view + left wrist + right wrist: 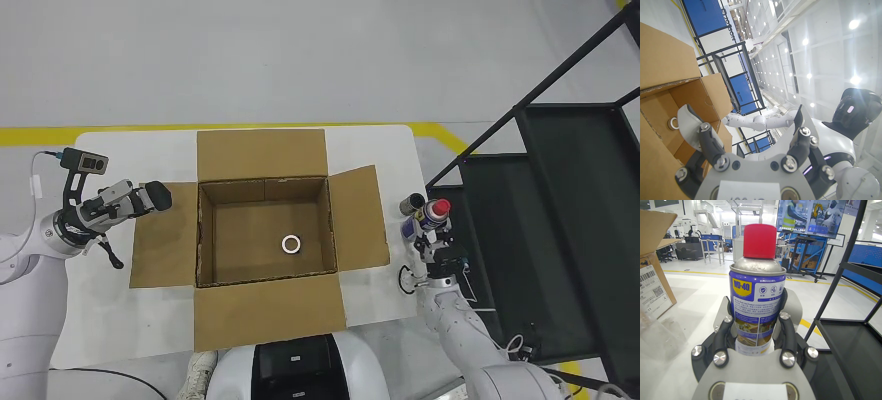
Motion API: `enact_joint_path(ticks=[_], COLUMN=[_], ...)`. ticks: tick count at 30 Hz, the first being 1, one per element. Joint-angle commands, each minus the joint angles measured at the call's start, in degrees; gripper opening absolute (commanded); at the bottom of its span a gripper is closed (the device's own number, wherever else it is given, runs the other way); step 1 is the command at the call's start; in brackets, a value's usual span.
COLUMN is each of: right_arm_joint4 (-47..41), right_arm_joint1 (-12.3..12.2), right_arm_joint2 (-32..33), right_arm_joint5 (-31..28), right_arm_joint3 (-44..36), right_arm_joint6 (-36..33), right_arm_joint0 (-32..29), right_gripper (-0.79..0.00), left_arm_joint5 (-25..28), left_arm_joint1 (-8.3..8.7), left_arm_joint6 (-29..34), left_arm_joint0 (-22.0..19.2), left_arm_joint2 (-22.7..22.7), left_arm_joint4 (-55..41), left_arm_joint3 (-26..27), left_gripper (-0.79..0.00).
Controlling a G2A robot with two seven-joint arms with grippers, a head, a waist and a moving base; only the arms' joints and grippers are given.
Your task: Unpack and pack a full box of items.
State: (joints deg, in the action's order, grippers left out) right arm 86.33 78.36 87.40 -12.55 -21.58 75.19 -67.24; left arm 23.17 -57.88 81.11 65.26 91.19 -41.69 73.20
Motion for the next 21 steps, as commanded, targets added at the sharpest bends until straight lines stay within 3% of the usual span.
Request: enact_joint_path(ticks=[1, 3, 4, 6, 7, 8, 21], right_arm_joint4=[-0.12, -0.33, -0.35, -0.52, -0.62, -0.71, -1.61], right_arm_joint1=[0.01, 0.00, -0.02, -0.04, -0.05, -0.06, -0.49], right_arm_joint2=[-0.24, -0.44, -0.54, -0.74, -0.83, -0.93, -1.89], right_arm_joint5=[0.16, 0.18, 0.28, 0.32, 0.32, 0.32, -0.20], right_arm_joint3=[0.49, 0.97, 1.19, 1.59, 1.76, 1.87, 0.98], right_arm_joint6=[-0.03, 0.00, -0.02, -0.10, -0.13, -0.11, 3.40], right_arm_joint0=[0.21, 0.35, 0.42, 0.55, 0.59, 0.64, -1.04], right_gripper=[-0.785, -0.785, -0.727, -0.419, -0.179, 0.000, 0.000], left_arm_joint5=[0.00, 0.00, 0.00, 0.00, 0.00, 0.00, 0.00], left_arm_joint1=[0.00, 0.00, 0.00, 0.00, 0.00, 0.00, 0.00], left_arm_joint6=[0.00, 0.00, 0.00, 0.00, 0.00, 0.00, 0.00], left_arm_joint0=[0.00, 0.00, 0.00, 0.00, 0.00, 0.00, 0.00], left_arm_joint2=[0.00, 0.00, 0.00, 0.00, 0.00, 0.00, 0.00], left_arm_joint4=[0.00, 0.00, 0.00, 0.00, 0.00, 0.00, 0.00], left_arm_joint3=[0.00, 0.00, 0.00, 0.00, 0.00, 0.00, 0.00], left_gripper=[0.000, 0.000, 0.000, 0.000, 0.000, 0.000, 0.000])
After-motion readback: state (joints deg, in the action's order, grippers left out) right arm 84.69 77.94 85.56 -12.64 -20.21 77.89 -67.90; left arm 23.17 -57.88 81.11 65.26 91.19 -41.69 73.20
